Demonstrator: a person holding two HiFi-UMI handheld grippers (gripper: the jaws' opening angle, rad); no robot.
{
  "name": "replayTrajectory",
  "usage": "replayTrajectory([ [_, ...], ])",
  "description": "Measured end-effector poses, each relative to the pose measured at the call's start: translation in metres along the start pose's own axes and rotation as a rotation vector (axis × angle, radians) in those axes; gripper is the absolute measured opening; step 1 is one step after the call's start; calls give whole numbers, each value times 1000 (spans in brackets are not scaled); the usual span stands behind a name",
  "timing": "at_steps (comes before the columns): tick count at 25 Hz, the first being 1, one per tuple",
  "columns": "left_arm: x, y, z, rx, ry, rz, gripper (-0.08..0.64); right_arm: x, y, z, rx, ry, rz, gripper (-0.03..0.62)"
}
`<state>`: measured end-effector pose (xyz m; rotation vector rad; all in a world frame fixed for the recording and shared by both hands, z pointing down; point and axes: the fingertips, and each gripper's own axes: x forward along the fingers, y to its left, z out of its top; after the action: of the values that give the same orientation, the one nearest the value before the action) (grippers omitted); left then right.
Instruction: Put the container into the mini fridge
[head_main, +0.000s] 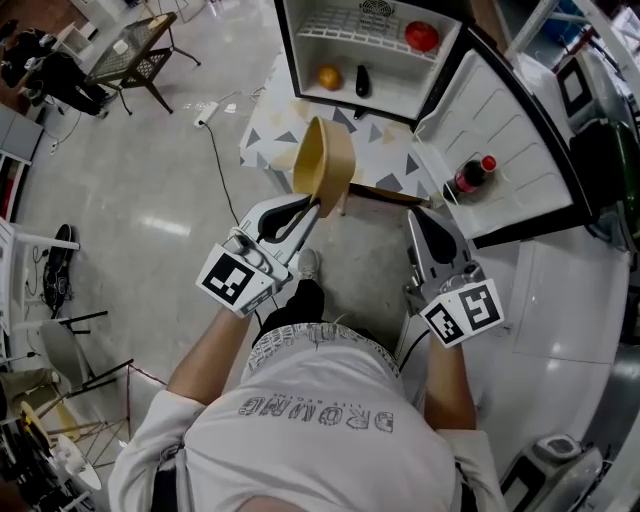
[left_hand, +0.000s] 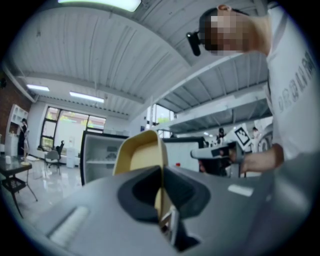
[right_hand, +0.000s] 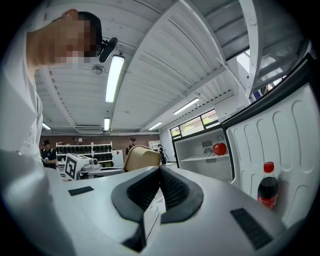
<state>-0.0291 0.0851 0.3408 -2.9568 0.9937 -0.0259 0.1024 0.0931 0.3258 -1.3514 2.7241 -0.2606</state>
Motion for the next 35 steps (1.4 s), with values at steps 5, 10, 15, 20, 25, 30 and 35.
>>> replayTrajectory([
  [5, 17, 45, -5, -12, 4, -10, 23, 45, -14, -1, 3, 10, -5, -2],
  [10, 35, 90, -10, -20, 7, -24, 21, 89, -32, 0, 0, 18, -20, -2],
  [15, 53, 131, -13, -29, 13, -43, 21, 129, -49, 1, 3, 27, -42, -2],
  [20, 66, 169, -12, -44, 13, -68, 21, 165, -59, 5, 5, 41, -70, -2],
  [25, 78, 202, -16, -46, 12, -99, 23, 196, -69, 4, 5, 39, -103, -2],
  [30, 92, 221, -16, -40, 9, -136, 23, 213, -75, 5, 5, 38, -137, -2],
  [35, 109, 231, -7, 7, 6, -161, 23, 223, -83, 7, 7, 37, -150, -2],
])
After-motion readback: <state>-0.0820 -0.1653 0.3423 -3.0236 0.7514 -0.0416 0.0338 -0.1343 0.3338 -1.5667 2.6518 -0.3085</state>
